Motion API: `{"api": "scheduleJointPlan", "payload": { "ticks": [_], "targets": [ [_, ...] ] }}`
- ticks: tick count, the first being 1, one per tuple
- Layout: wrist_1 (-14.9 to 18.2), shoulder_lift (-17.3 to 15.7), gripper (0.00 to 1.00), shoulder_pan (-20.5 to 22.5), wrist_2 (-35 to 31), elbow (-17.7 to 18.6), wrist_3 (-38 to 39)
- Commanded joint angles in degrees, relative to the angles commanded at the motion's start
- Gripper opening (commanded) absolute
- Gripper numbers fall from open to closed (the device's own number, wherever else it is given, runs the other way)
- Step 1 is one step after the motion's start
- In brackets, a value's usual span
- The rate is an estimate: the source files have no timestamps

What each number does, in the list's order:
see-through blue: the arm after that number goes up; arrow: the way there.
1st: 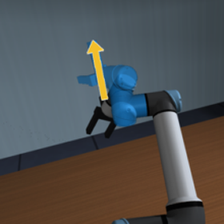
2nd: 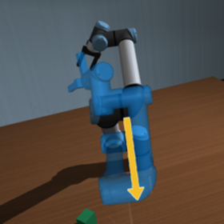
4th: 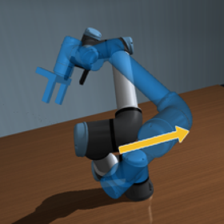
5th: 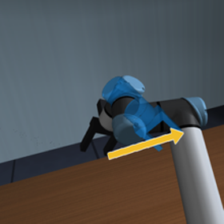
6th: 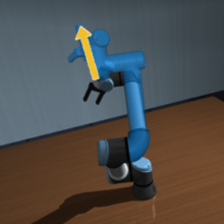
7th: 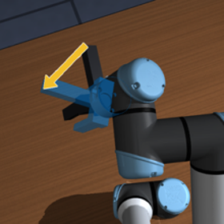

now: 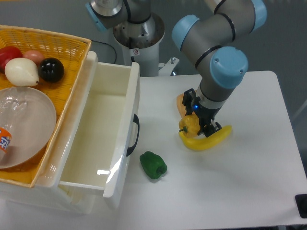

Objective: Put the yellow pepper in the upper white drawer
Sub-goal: 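Close the gripper on the yellow bell pepper beside the banana, then lift the yellow pepper and carry it over the open white drawer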

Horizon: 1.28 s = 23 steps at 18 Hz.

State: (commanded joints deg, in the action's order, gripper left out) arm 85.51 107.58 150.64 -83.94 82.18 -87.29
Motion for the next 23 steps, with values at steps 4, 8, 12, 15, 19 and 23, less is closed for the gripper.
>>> {"api": "scheduleJointPlan", "payload": {
  "ticks": [4, 8, 12, 15, 19, 23],
  "targets": [
    [1.23, -2.37, 0.16, 0.0, 4.57, 0.0, 2.99],
    [2.46, -5.97, 0.16, 0.09, 10.37, -0.61, 8.7],
    [4.4, -6.25, 0.16, 0.61, 15.02, -2.9, 11.25],
    [4.66, -8.43, 0.16, 0.35, 17.76, -3.25, 14.58],
    [6.32, -10.37, 0.16, 0.18, 21.71, -3.17, 15.92],
    [7.83, -12.04, 0.17, -1.22, 23.03, -2.73, 17.14]
  ]
}}
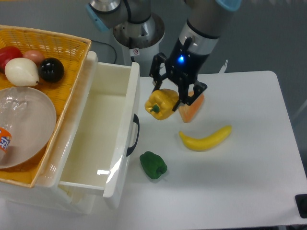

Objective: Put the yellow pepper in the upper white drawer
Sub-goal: 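Lift the yellow pepper and carry it over the open white drawer, then open the gripper to drop the yellow pepper into the drawer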

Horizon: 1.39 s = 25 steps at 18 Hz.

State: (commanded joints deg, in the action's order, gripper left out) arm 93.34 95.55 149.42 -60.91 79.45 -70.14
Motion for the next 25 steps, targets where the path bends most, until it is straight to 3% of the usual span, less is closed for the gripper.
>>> {"api": "scheduleJointPlan", "payload": {
  "ticks": [10, 16, 25],
  "targets": [
    [-0.61, -0.71, 0.19, -4.75, 4.05, 0.09, 7.65],
    [-3.77, -0.27, 0.2, -5.55, 3.96, 1.5, 8.79],
    [-4.92, 1.4, 0.23, -7.04, 3.69, 2.46, 8.71]
  ]
}}
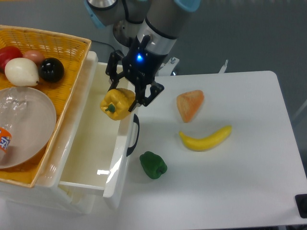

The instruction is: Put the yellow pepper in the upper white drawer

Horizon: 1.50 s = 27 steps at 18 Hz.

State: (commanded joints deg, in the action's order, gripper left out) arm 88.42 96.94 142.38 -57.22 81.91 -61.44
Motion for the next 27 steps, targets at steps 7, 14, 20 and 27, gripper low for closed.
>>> {"api": "scheduleJointPlan", "payload": {
  "ticks": [7, 14, 20, 27],
  "targets": [
    [-1.14, 0.26, 0.36, -0.26, -0.09, 0.35, -0.35],
    [-3.52, 0.17, 0.88, -1.41, -0.61, 1.14, -0.44],
    [-4.13, 0.0, 1.0, -2.55, -1.76, 1.23, -0.09],
    [-4.66, 0.17, 1.0, -1.32, -3.42, 0.71, -3.59]
  ]
}}
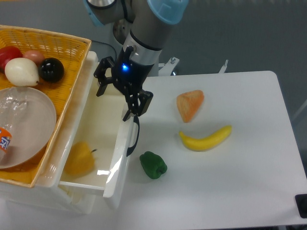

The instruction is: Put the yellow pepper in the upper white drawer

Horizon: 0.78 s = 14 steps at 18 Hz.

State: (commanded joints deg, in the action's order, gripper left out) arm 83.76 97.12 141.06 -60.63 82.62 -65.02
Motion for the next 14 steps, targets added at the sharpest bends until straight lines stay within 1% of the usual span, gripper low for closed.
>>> {"api": "scheduleJointPlan", "payload": {
  "ticks": [2, 5, 7, 8, 11, 14],
  "targets": [
    [0.09, 0.09, 1.0, 0.62, -3.86, -0.26, -5.09],
    [0.09, 0.79, 1.0, 0.53, -11.67, -0.18, -11.34],
    [-2.88, 1.23, 1.0, 0.71, -15.37, 0.43, -13.54],
    [-3.51, 1.41, 1.0, 0.8, -16.96, 1.05, -14.51],
    [-4.74, 2.46, 1.0, 1.67, -19.96, 2.02, -18.55],
    [-5.01, 3.08, 1.0, 2.64, -20.14, 2.54, -20.84]
  ]
}}
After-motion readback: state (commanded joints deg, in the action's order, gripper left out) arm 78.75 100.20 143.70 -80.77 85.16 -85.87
